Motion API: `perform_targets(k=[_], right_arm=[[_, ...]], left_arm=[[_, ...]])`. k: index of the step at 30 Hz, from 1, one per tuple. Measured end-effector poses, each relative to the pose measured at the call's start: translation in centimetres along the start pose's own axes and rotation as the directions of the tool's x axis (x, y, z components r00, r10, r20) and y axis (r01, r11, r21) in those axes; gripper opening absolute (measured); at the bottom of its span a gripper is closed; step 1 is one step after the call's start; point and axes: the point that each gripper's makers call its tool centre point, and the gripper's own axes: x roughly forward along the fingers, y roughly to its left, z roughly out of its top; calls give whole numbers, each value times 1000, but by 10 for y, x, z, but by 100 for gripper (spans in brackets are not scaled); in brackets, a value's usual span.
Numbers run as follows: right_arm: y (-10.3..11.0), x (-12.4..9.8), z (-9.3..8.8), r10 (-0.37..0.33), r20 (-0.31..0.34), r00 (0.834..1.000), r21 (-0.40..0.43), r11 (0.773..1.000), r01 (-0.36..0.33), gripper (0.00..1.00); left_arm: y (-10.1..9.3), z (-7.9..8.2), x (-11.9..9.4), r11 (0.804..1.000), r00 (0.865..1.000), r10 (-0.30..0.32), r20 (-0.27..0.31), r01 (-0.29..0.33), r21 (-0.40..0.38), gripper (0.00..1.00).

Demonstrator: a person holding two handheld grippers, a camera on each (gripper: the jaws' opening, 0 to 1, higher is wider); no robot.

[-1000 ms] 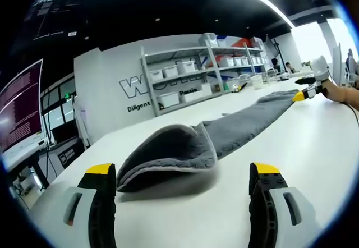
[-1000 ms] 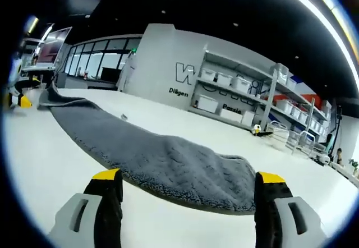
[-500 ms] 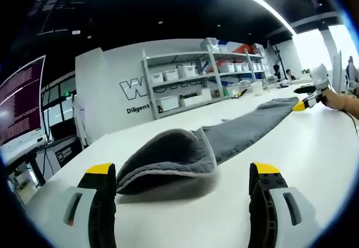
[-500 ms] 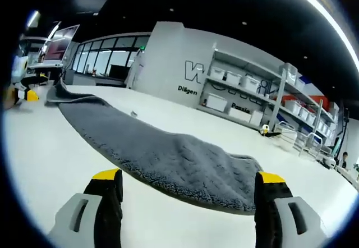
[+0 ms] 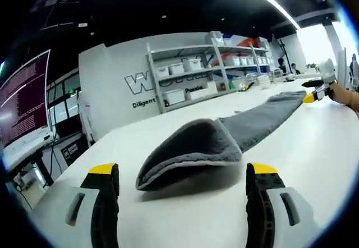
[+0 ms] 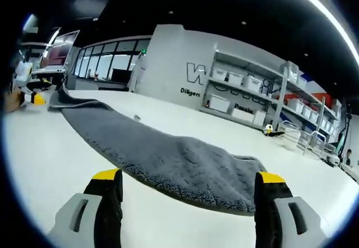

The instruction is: Open the folded towel by lifting each exposed corner and separating the folded layers until the towel lies flat within the target outline without major curled edges

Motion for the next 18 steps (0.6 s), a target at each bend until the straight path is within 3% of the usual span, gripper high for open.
perform_targets(k=[9,18], right_arm=[[4,-4,-7,14,-17,1000,-5,1000,-14,99],[10,-7,-9,22,-31,999,-22,999,-23,99]], left_arm=[[30,6,5,999,999,24,-21,-23,33,89],[25,-4,12,998,998,-42,-53,45,43,82]])
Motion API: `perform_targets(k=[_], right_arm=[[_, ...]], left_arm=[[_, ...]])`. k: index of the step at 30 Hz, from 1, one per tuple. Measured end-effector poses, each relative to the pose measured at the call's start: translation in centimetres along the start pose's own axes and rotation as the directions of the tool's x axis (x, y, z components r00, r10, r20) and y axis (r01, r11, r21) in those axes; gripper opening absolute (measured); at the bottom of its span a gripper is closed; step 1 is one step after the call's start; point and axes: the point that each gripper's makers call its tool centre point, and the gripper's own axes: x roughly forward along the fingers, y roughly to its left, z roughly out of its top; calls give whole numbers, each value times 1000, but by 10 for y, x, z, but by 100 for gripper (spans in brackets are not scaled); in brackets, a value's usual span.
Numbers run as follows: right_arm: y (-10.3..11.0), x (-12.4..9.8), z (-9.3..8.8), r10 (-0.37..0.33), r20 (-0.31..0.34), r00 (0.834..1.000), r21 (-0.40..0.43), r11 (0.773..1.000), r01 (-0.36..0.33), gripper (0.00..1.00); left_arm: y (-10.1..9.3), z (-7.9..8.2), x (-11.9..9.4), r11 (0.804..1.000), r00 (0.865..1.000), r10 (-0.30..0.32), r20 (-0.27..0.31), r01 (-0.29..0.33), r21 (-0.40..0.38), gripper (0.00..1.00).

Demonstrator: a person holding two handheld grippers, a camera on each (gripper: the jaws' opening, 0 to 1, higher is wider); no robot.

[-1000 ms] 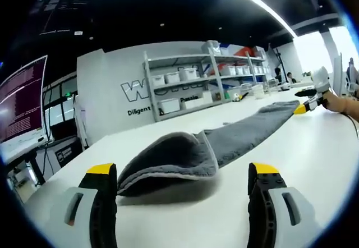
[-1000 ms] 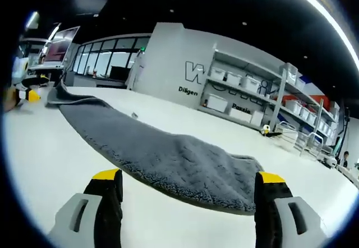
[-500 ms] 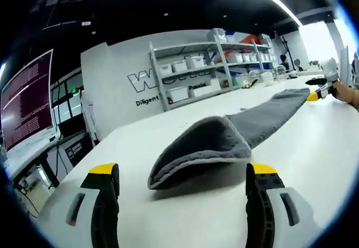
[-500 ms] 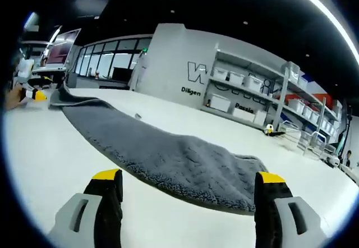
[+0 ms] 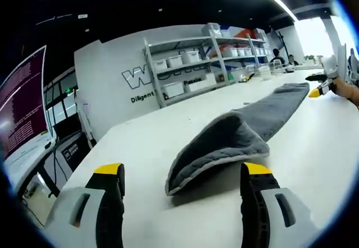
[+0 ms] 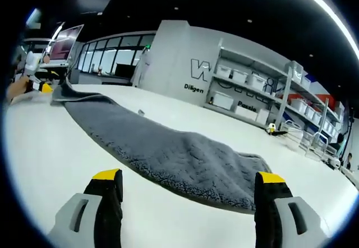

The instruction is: Open the folded towel by lifting each exposed corner and separating the folded layers until the towel lies flat within the target outline without major curled edges

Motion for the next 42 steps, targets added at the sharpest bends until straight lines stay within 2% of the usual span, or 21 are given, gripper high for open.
perform_targets(k=[5,7,9,11,14,18,20,25,32,37,42], right_arm=[[5,-2,0,9,-1,1000,-8,1000,-9,99],[7,-3,0,12,2,1000,-7,1000,-12,99],[9,-5,2,17,10,1000,-2,1000,-17,99],[10,-6,3,21,16,1000,0,1000,-21,99],[13,-8,4,26,19,999,-1,1000,-26,99],[9,-1,7,31,28,999,-2,1000,-31,99],[7,2,9,33,30,999,-1,999,-33,99],[3,8,11,36,37,999,2,999,-36,99],[3,9,12,39,34,999,-6,999,-39,99],[4,8,12,41,33,999,-11,999,-40,99],[6,7,12,43,30,999,-17,999,-43,99]], left_arm=[[-5,9,5,998,998,-52,40,51,33,70],[-6,11,6,998,997,-52,49,50,38,70],[-13,13,7,995,995,-84,61,81,50,69],[-17,12,9,994,994,-100,52,98,56,66],[-21,8,17,991,990,-134,42,133,25,58],[-24,3,24,990,990,-141,23,140,18,45],[-23,3,27,990,990,-138,22,138,15,42],[-14,-1,39,995,995,-100,15,100,10,29],[0,0,40,996,999,-35,31,37,-81,10],[4,-1,41,991,1000,-1,26,5,-135,6],[14,1,43,965,998,64,29,-54,-255,5]])
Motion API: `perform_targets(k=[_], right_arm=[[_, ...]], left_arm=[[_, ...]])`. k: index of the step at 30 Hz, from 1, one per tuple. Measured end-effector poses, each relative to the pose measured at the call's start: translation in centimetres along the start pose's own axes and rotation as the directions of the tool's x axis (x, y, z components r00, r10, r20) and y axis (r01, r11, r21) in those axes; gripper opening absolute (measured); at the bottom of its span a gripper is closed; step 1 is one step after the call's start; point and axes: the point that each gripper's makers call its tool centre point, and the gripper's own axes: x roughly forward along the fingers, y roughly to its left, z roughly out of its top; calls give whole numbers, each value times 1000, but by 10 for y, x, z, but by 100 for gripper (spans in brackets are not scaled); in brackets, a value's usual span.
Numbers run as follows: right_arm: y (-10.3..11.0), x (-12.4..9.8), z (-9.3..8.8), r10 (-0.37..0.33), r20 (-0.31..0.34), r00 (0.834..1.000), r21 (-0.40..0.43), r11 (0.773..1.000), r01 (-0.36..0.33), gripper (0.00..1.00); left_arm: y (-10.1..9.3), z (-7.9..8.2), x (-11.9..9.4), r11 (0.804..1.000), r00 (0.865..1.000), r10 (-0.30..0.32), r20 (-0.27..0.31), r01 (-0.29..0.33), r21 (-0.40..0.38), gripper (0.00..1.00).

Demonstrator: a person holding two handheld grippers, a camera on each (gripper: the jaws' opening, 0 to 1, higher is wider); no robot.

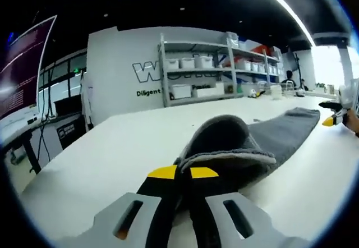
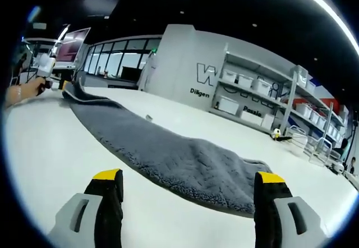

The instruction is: Open the folded towel by lifting each exposed corner and separating the folded layers until the towel lies flat within the target outline without major curled edges

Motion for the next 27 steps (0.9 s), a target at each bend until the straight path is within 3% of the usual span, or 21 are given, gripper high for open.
perform_targets(k=[4,10,16,22,27], right_arm=[[1,-1,1,2,1,1000,-4,1000,-2,99],[3,-2,2,6,3,1000,-9,1000,-6,99],[5,-1,2,13,3,1000,-11,1000,-13,99],[5,0,3,16,4,1000,-10,1000,-16,98],[6,0,3,19,2,1000,-13,1000,-19,98]], left_arm=[[12,0,2,996,1000,31,-2,-31,-85,5],[29,-14,7,978,996,77,-52,-86,-188,5],[39,-21,9,974,989,129,-73,-140,-178,6],[46,-25,10,974,982,170,-84,-180,-136,18],[45,-29,12,978,981,169,-97,-179,-105,28]])
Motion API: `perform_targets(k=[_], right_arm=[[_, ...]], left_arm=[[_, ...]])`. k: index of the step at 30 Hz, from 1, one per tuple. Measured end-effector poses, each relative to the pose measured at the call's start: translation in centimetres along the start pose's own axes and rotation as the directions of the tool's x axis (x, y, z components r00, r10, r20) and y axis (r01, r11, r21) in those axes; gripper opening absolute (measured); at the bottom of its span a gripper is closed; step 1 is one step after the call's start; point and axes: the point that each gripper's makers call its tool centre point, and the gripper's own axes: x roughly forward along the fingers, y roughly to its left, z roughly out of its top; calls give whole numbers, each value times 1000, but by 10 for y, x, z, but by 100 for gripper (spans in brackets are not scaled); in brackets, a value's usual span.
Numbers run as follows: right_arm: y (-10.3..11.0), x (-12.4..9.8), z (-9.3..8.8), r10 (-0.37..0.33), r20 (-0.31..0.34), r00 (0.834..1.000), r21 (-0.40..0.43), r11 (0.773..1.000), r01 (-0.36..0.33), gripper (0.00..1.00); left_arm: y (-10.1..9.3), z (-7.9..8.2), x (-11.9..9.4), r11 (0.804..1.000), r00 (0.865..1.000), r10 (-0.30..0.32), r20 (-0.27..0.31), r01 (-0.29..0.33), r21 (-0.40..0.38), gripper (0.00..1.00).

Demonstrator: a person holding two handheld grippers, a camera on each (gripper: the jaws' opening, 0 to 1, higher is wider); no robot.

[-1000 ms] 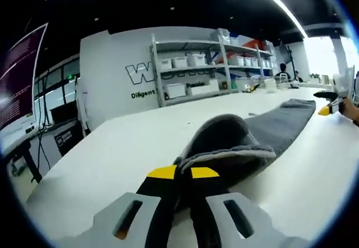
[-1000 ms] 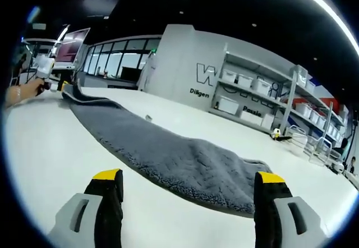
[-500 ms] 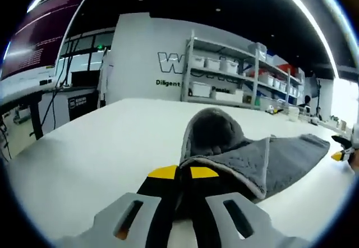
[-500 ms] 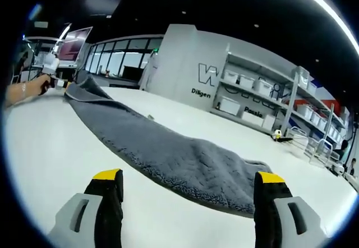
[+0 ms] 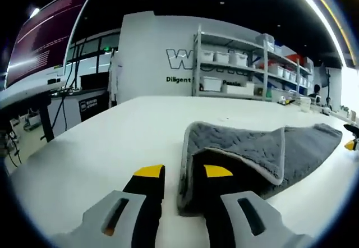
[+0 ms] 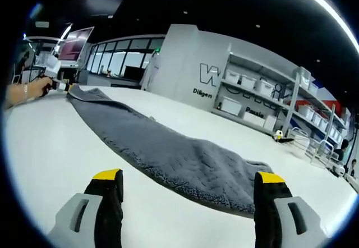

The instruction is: Open the folded towel by lifting each exposed corner and separating the folded layers until the towel lies flat within the target outline without major curled edges

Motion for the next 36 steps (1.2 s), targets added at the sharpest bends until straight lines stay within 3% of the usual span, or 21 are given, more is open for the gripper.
perform_targets(k=[6,9,12,15,19,24,27,29,30,31,36], right_arm=[[0,0,-1,1,-4,1000,-3,1000,-1,98],[0,0,-1,3,-7,1000,-4,1000,-3,99],[0,0,-1,4,-8,1000,-6,1000,-4,99],[-1,0,-2,5,-11,1000,-7,1000,-5,99],[-1,0,-3,3,-15,1000,-10,1000,-3,98],[-3,0,-4,-3,-22,1000,-11,1000,2,98],[-3,0,-5,1,-26,1000,-9,1000,-2,98],[-2,0,-5,0,-31,1000,-13,1000,-1,98],[-2,1,-5,1,-32,999,-15,1000,-1,98],[-2,1,-5,2,-33,999,-15,1000,-3,98],[-2,0,-6,4,-34,999,-13,1000,-4,98]], left_arm=[[-10,8,-5,999,999,-30,18,29,25,33],[-14,14,-11,992,999,-27,21,24,124,37],[-21,21,-16,968,999,-30,28,23,248,41],[-30,29,-21,925,998,-43,53,20,378,43],[-44,29,-24,921,994,-100,33,80,382,43],[-56,22,-26,866,988,-156,-3,138,481,43],[-65,21,-30,846,982,-191,-4,166,507,43],[-72,22,-32,809,978,-210,-1,174,561,43],[-78,20,-34,779,975,-221,-7,180,600,43],[-81,19,-35,767,974,-224,-12,184,615,43],[-92,17,-37,740,971,-237,-25,197,644,42]])
